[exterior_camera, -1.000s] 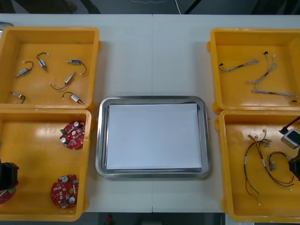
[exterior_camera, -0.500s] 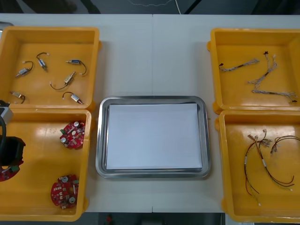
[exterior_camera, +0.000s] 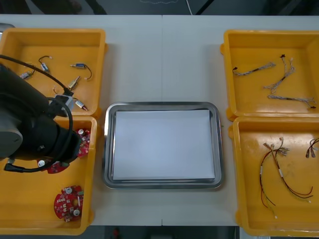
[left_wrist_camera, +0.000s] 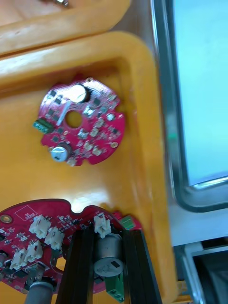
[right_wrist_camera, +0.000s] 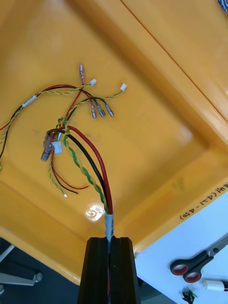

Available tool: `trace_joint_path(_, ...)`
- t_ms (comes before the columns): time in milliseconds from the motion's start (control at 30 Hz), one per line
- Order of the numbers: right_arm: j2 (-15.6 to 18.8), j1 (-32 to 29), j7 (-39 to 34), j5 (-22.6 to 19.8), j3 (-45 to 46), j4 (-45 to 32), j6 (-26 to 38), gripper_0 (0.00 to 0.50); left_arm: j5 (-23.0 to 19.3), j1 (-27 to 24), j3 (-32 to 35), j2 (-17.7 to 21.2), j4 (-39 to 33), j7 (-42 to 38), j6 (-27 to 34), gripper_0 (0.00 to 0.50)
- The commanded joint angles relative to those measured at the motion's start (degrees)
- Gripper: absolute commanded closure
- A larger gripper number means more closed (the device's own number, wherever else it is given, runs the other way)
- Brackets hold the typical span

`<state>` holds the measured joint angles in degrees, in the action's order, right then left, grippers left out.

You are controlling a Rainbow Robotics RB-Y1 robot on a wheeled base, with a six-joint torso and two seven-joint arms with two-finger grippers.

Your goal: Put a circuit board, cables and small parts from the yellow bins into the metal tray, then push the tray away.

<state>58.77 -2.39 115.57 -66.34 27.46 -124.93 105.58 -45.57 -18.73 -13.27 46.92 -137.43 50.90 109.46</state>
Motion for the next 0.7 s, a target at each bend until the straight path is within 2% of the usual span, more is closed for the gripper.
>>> trace_joint_path(33, 0.6, 5.2, -2.5, -0.6, 1.1, -1.2, 3.9, 0.5, -0.1, -7.5, -6.1, -0.5, -0.9, -3.3, 0.5, 0.5)
trace_joint_path(167, -1.0, 8.2, -2.5, -0.6, 0.3, -1.3, 4.4, 0.5, 0.4, -12.6, -11.8, -4.0, 1.6, -6.3, 0.5, 0.5)
trace_joint_path(300, -1.1, 10.7, -2.5, 0.0, -2.5, -2.1, 4.4, 0.5, 2.4, -16.6, -16.4, -8.0, 5.3, -7.3, 0.5, 0.5)
trace_joint_path(567, -2.5, 15.3, -2.6, 3.4, -8.8, -4.1, 4.4, 0.5, 7.9, -21.0, -24.0, -15.0, 12.9, -9.3, 0.4, 0.499)
trace_joint_path(700, -2.4, 16.9, -2.6, 3.3, -11.1, -4.1, 4.4, 0.5, 8.1, -22.4, -26.4, -17.4, 17.1, -10.4, -1.1, 0.499)
